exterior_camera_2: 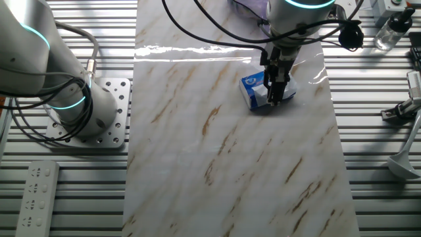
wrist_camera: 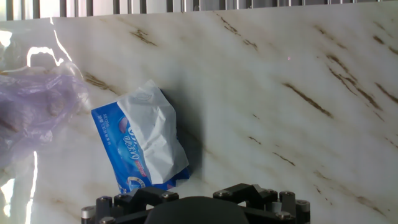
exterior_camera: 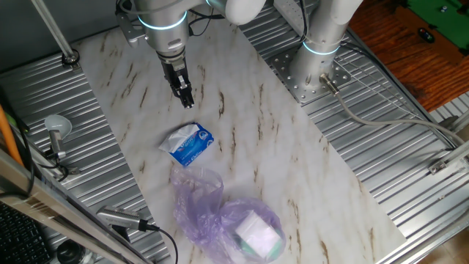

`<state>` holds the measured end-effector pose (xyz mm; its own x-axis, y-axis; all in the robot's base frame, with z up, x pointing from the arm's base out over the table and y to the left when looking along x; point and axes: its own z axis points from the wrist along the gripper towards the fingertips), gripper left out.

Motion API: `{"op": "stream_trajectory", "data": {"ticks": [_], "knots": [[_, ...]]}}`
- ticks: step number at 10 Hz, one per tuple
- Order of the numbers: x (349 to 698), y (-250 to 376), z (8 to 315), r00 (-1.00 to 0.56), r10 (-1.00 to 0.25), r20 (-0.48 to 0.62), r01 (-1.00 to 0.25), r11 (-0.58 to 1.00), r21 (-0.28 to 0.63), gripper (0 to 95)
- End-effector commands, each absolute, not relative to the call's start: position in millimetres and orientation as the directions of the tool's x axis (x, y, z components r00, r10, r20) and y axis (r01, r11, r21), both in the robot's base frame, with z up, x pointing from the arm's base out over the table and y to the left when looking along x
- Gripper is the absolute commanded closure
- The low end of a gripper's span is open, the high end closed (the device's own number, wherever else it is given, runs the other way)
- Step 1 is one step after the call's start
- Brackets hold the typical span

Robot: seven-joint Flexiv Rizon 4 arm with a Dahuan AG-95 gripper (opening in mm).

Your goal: Pick up a bag of things

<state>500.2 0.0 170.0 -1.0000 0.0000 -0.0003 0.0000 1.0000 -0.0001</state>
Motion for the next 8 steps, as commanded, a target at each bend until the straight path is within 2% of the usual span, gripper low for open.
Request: {"op": "stream_trajectory", "data": {"ticks": [1,2,8], "knots": [[500.0,0.0,170.0,-1.000,0.000,0.000,0.000,1.000,0.000,95.0],[500.0,0.0,170.0,-0.978,-0.208,-0.018,-0.209,0.971,0.118,95.0],[500.0,0.1,170.0,-0.979,-0.202,-0.018,-0.203,0.972,0.115,95.0]]}}
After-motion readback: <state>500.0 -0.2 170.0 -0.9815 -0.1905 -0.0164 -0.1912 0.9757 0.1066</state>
